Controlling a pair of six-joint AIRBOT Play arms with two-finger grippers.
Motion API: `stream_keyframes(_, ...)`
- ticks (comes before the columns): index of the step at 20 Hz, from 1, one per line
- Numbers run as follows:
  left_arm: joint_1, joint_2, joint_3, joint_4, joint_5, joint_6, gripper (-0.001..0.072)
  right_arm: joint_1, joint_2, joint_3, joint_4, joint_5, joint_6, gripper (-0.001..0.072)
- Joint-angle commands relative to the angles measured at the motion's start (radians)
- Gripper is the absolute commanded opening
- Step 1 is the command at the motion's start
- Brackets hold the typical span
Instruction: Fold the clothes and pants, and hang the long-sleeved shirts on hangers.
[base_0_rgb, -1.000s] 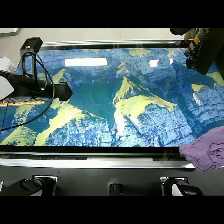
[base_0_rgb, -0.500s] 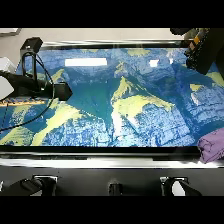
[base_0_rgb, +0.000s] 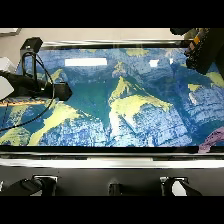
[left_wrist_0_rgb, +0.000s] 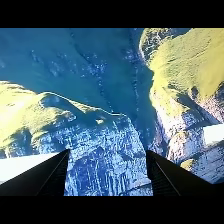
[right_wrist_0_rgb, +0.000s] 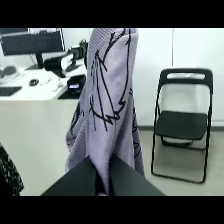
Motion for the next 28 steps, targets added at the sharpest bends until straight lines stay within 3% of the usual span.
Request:
stream_keyframes(1,0.001,0.001,0.000,0.000,0.000,0.000,0.0555,-0.001,-0.066,0.089,-0.089,-0.009,0.028,0.0040)
stream_keyframes(7,0.001,0.001,0.000,0.000,0.000,0.000,0.0554,-0.026,-0.160,0.228,-0.091,-0.012,0.011,0.0040)
stream_keyframes(15,0.001,0.001,0.000,0.000,0.000,0.000,0.0555,-0.270,-0.174,0.228,0.160,-0.127,0.029,0.0040)
stream_keyframes(28,0.001,0.001,0.000,0.000,0.000,0.000,0.0555,-0.277,-0.209,0.228,0.111,-0.142,0.028,0.0041)
